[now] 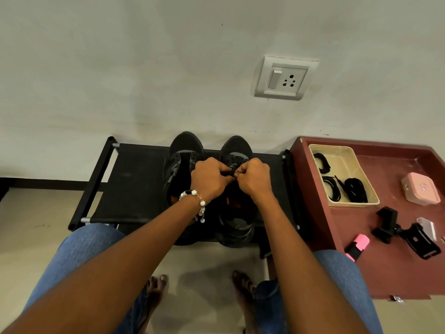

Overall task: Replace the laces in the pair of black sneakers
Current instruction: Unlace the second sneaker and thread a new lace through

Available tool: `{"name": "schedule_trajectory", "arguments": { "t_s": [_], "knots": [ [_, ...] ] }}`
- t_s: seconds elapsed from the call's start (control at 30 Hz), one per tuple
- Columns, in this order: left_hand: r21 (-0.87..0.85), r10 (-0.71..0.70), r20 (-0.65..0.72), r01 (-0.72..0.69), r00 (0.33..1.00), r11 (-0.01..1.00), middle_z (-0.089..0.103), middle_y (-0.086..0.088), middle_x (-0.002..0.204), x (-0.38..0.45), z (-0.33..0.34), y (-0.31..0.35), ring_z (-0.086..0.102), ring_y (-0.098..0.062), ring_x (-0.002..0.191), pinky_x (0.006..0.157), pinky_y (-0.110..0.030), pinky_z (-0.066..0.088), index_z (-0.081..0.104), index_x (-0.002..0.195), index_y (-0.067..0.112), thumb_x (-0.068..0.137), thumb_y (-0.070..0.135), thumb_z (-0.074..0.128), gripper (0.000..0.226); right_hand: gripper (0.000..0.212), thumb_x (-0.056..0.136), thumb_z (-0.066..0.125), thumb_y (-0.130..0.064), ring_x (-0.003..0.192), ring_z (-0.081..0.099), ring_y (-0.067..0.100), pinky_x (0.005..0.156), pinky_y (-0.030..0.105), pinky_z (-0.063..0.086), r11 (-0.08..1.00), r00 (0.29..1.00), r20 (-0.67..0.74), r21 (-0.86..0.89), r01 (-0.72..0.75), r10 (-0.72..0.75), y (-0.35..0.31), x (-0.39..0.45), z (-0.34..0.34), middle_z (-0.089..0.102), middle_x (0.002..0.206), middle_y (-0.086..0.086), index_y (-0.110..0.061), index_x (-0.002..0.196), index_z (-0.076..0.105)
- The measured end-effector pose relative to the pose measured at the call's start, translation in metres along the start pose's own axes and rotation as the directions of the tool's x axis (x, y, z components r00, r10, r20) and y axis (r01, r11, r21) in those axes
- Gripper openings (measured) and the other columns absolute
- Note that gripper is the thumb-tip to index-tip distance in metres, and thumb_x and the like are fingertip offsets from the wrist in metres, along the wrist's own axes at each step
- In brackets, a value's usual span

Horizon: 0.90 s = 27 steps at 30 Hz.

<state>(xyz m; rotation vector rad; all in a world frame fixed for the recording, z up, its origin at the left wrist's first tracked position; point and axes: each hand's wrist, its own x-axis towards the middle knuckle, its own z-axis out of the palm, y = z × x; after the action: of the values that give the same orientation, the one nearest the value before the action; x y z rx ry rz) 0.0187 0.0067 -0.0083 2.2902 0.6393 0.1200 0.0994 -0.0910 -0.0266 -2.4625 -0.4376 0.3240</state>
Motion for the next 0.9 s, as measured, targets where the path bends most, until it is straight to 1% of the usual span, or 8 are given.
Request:
{"name": "schedule_trajectory", "arguments": {
  "t_s": [0.13, 0.2, 0.3, 0.37, 0.47, 0.6, 0.83, 0.9],
  "knots": [
    [0.006, 0.014, -0.006, -0.014, 1.000, 1.000, 0.073, 0.001, 0.107, 0.0001, 0.0021, 0.0000, 0.066, -0.016, 0.103, 0.091, -0.031, 0.052, 0.072, 0.112, 0.023, 0.086, 0.029, 0.070, 0.027, 0.024, 0.086, 0.063, -0.005, 0.079, 0.067, 0.027, 0.075, 0.041, 0.058, 0.998, 0.999, 0.020, -0.043, 0.043, -0.042, -0.0012, 0.0015, -0.0039, 0.070, 0.074, 0.015, 0.001, 0.064, 0.069],
    [0.007, 0.012, -0.005, -0.012, 1.000, 1.000, 0.073, 0.001, 0.108, 0.0005, 0.0024, 0.0000, 0.066, -0.016, 0.103, 0.092, -0.032, 0.052, 0.072, 0.113, 0.023, 0.086, 0.029, 0.070, 0.027, 0.024, 0.085, 0.061, -0.003, 0.078, 0.067, 0.029, 0.075, 0.042, 0.058, 0.998, 0.999, 0.017, -0.032, 0.046, -0.045, -0.0004, 0.0010, -0.0032, 0.070, 0.074, 0.017, 0.003, 0.064, 0.068],
    [0.006, 0.014, -0.002, -0.014, 1.000, 1.000, 0.072, 0.001, 0.110, 0.0007, 0.0020, -0.0004, 0.065, -0.016, 0.105, 0.092, -0.030, 0.051, 0.072, 0.114, 0.023, 0.086, 0.029, 0.071, 0.029, 0.021, 0.086, 0.059, -0.004, 0.079, 0.067, 0.031, 0.074, 0.042, 0.057, 0.998, 0.999, -0.051, 0.058, 0.008, -0.005, 0.0027, -0.0009, -0.0002, 0.070, 0.076, 0.022, 0.008, 0.071, 0.068],
    [0.012, 0.024, 0.002, -0.024, 1.000, 1.000, 0.072, 0.001, 0.110, 0.0003, 0.0022, 0.0002, 0.065, -0.016, 0.105, 0.092, -0.028, 0.050, 0.071, 0.114, 0.022, 0.086, 0.028, 0.070, 0.029, 0.022, 0.088, 0.060, -0.006, 0.079, 0.066, 0.029, 0.075, 0.041, 0.057, 0.993, 0.996, -0.082, 0.114, -0.033, 0.043, 0.0035, -0.0017, -0.0006, 0.070, 0.078, 0.021, 0.009, 0.073, 0.069],
    [0.021, 0.029, -0.007, -0.029, 1.000, 0.999, 0.072, 0.001, 0.111, 0.0000, 0.0028, -0.0003, 0.065, -0.015, 0.105, 0.090, -0.028, 0.050, 0.071, 0.115, 0.022, 0.086, 0.028, 0.070, 0.029, 0.021, 0.087, 0.061, -0.007, 0.081, 0.066, 0.027, 0.076, 0.044, 0.057, 0.993, 0.998, -0.045, 0.111, -0.035, 0.040, 0.0034, 0.0014, -0.0013, 0.070, 0.077, 0.019, 0.007, 0.073, 0.070],
    [0.020, 0.008, -0.027, -0.007, 1.000, 1.000, 0.072, 0.001, 0.111, -0.0004, 0.0043, -0.0004, 0.065, -0.016, 0.105, 0.089, -0.028, 0.050, 0.071, 0.115, 0.021, 0.086, 0.030, 0.070, 0.030, 0.019, 0.084, 0.060, -0.003, 0.081, 0.067, 0.031, 0.076, 0.044, 0.056, 0.997, 1.000, -0.003, 0.077, -0.006, 0.006, 0.0035, 0.0037, -0.0031, 0.070, 0.079, 0.023, 0.010, 0.074, 0.069],
    [-0.003, -0.034, -0.055, 0.034, 0.998, 0.999, 0.071, 0.000, 0.111, -0.0020, 0.0080, 0.0004, 0.065, -0.018, 0.104, 0.085, -0.026, 0.048, 0.071, 0.115, 0.023, 0.088, 0.029, 0.069, 0.028, 0.018, 0.084, 0.059, -0.001, 0.082, 0.067, 0.033, 0.077, 0.042, 0.057, 0.998, 1.000, 0.021, 0.066, -0.015, 0.014, 0.0037, 0.0027, -0.0043, 0.070, 0.079, 0.024, 0.009, 0.074, 0.070],
    [0.002, -0.041, -0.059, 0.041, 0.997, 0.999, 0.071, 0.000, 0.111, -0.0018, 0.0083, 0.0007, 0.065, -0.018, 0.103, 0.085, -0.027, 0.049, 0.071, 0.115, 0.023, 0.088, 0.029, 0.068, 0.027, 0.018, 0.085, 0.060, -0.003, 0.081, 0.067, 0.032, 0.078, 0.043, 0.057, 0.998, 1.000, 0.013, 0.059, -0.012, 0.011, 0.0031, 0.0019, -0.0021, 0.070, 0.078, 0.021, 0.006, 0.074, 0.072]
  ]
}}
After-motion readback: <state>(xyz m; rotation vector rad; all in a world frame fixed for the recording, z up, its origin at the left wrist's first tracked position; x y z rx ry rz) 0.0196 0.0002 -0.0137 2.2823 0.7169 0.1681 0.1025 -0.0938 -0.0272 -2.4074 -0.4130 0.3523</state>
